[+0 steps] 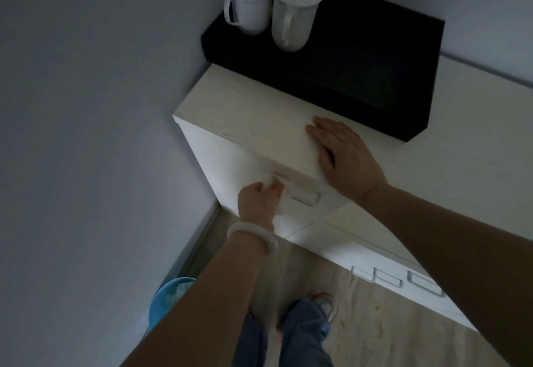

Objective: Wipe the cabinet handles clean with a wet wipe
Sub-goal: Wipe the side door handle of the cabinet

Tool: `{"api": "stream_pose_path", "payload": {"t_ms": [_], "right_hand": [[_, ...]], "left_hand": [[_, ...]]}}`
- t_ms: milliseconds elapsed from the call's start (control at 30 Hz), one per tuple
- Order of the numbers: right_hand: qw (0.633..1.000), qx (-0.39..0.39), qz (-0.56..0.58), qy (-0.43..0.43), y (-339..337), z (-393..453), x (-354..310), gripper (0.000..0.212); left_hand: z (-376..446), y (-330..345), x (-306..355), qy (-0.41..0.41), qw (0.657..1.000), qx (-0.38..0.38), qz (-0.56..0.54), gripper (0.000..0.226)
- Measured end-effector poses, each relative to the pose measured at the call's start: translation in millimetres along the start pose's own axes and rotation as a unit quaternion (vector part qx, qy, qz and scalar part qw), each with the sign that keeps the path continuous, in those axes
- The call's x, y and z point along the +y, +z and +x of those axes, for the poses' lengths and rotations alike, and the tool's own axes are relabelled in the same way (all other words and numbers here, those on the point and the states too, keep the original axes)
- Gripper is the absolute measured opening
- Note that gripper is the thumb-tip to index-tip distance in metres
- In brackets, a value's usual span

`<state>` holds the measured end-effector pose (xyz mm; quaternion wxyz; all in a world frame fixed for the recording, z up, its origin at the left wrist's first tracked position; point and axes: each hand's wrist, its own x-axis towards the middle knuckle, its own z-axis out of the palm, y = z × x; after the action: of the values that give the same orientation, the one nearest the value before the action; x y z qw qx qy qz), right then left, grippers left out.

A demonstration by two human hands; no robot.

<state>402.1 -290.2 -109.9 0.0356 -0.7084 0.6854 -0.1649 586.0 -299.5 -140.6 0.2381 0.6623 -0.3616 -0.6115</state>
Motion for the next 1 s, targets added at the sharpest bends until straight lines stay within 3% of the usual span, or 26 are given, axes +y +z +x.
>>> {"api": "stream_pose_path", "payload": {"t_ms": [100,167,233,333,433,533,600,667,767,833,1000], "right_hand": [[1.000,-0.008,-0.003,0.001,-0.2,0.1,0.8,0.045],[1.000,-0.007,-0.004,-0.002,-0.1,0.7,1.4,0.045],[1.000,-0.005,-0.001,-0.003,0.3,1.2,2.2,0.045],[1.000,-0.004,-0.005,-0.006,0.2,1.2,0.9,0.046],[1.000,-0.005,-0.006,-0.005,0.0,0.6,0.7,0.046],[1.000,-0.006,-0.008,-0.002,0.0,0.7,0.3,0.045],[1.000,-0.011,-0.010,0.002,-0.2,0.1,0.7,0.045],[1.000,-0.015,-0.009,0.007,-0.2,-0.4,1.3,0.046],[1.000,-0.012,-0.005,0.006,0.0,-0.4,1.5,0.045],[1.000,-0.011,-0.006,0.002,0.3,0.0,2.1,0.045],[1.000,-0.014,-0.005,-0.001,1.5,0.3,3.6,0.046]], "left_hand": [[-1.4,-10.5,2.4,-0.012,0.994,-0.093,0.051,0.035],[3.4,-27.6,9.4,0.001,0.988,-0.111,0.110,0.024],[13.7,-42.6,16.9,0.042,0.983,-0.037,0.173,0.013],[12.2,-41.6,27.9,0.094,0.974,0.034,0.204,0.023],[7.0,-22.3,24.8,0.079,0.990,0.002,0.116,0.025],[-4.4,-9.7,16.5,0.111,0.993,0.031,0.039,0.006],[-10.3,-4.4,6.1,0.166,0.984,0.054,0.037,0.018],[-15.0,-1.4,-2.8,0.168,0.985,0.048,-0.005,0.021],[-17.3,-0.6,-7.5,0.094,0.987,0.045,-0.125,0.007],[-18.5,-0.4,-5.9,0.030,0.977,0.037,-0.207,0.010],[-22.1,1.1,-10.6,-0.057,0.960,0.040,-0.270,0.013]]}}
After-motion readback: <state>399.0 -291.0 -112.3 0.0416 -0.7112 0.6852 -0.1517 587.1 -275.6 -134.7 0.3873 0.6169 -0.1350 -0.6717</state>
